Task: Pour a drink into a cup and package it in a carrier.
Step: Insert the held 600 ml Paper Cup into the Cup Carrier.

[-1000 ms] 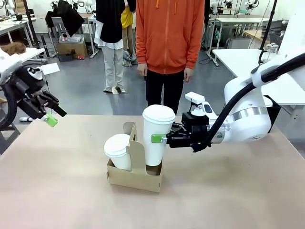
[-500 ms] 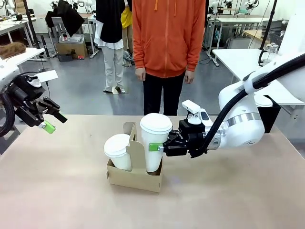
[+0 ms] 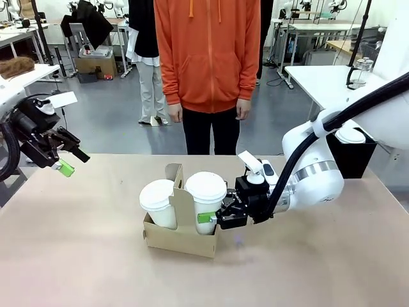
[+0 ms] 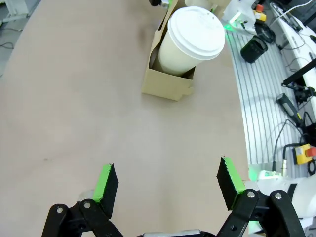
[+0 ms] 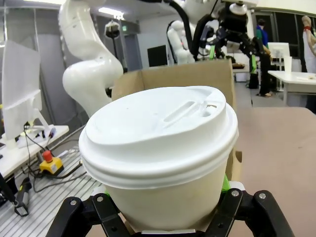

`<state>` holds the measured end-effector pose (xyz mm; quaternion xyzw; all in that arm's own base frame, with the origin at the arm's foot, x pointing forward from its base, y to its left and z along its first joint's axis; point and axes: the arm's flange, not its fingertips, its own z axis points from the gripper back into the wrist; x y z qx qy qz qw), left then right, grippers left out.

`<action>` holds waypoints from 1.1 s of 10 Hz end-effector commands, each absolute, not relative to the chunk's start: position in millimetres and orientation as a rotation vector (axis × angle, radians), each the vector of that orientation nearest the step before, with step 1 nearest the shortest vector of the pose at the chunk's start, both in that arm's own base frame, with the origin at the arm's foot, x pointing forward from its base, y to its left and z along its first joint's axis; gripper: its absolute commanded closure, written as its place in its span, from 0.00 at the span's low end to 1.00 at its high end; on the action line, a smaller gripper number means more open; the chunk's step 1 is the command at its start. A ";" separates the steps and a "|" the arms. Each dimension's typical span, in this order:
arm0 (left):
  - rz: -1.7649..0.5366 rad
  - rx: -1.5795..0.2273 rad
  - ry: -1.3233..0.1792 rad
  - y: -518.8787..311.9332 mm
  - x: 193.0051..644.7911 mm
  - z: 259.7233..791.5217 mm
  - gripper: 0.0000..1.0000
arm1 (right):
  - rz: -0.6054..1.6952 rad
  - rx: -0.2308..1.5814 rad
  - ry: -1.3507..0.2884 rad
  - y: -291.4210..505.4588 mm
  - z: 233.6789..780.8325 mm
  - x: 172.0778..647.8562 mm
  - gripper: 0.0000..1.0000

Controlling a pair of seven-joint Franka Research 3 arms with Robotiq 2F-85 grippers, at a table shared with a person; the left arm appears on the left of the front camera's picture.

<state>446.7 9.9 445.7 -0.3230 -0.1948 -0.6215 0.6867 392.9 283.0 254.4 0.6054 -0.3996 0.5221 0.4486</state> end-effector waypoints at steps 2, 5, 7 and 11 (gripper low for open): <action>-1.385 -0.714 -0.445 8.9 445.0 447.8 0.00 | 1.374 1.471 -0.979 289.8 249.5 400.3 0.20; -1.385 -0.714 -0.445 8.9 445.0 447.8 0.00 | 1.391 1.433 -0.951 288.7 246.2 403.9 0.00; -1.385 -0.714 -0.445 8.9 445.0 447.8 0.00 | 1.407 1.408 -0.930 285.8 250.2 404.1 0.00; -1.385 -0.714 -0.445 8.9 445.0 447.8 0.00 | 1.382 1.311 -0.946 244.6 275.9 410.4 0.00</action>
